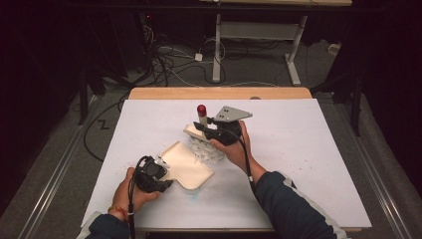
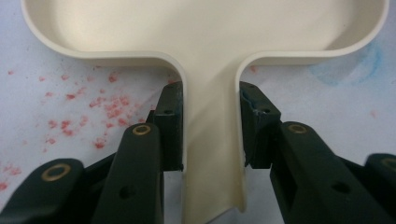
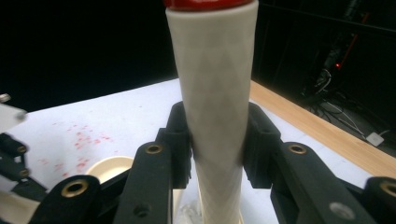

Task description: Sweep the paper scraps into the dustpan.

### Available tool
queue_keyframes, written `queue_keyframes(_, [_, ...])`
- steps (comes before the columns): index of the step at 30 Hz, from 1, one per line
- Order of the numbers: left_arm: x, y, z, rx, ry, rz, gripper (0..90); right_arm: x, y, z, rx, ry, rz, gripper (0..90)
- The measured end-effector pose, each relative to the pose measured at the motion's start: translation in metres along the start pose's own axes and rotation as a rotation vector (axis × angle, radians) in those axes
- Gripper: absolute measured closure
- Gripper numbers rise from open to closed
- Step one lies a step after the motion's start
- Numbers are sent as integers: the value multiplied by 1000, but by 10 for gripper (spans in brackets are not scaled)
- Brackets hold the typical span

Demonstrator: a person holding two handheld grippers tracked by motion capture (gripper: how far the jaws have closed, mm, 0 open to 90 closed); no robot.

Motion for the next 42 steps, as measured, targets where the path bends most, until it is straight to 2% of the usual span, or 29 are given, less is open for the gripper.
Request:
queue_keyframes(10, [1, -2, -5, -5, -6, 7, 636, 0, -5, 45, -41, -71, -13, 689])
queue_keyframes(15, [1, -2, -6, -4, -10, 5, 637, -3, -12, 56, -64, -92, -33, 699])
queue_keyframes(17, [1, -1, -6, -3, -11, 5, 637, -4, -16, 57, -58, -101, -38, 699])
queue_keyframes(20, [0, 0, -7, 1, 0, 5, 637, -7, -21, 56, -52, -108, -56, 699])
queue_keyframes(24, [-1, 2, -8, 6, 0, 8, 637, -17, -29, 47, -35, -76, -82, 699])
queue_keyframes(29, [-1, 3, -9, 11, -7, 13, 636, -40, -41, 32, -21, -34, -120, 699])
queue_keyframes(34, [-3, 7, -12, 5, -2, 17, 636, -62, -38, 15, -17, 53, -79, 699])
queue_keyframes(36, [-3, 8, -13, 1, -4, 15, 636, -69, -32, 12, -7, 71, -51, 699])
queue_keyframes(42, [-4, 10, -17, -11, -17, 14, 636, -90, -5, 12, 3, 131, 42, 699])
Point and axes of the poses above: each handheld gripper's, and its own axes: x roughly forward along the jaws, y roughly out of its underside, z roughly to its left, the point moved 10 cm from there along x, roughly forward along the jaws, and after that the axes turned 2 degrees about -z, right-handed, at the moved point
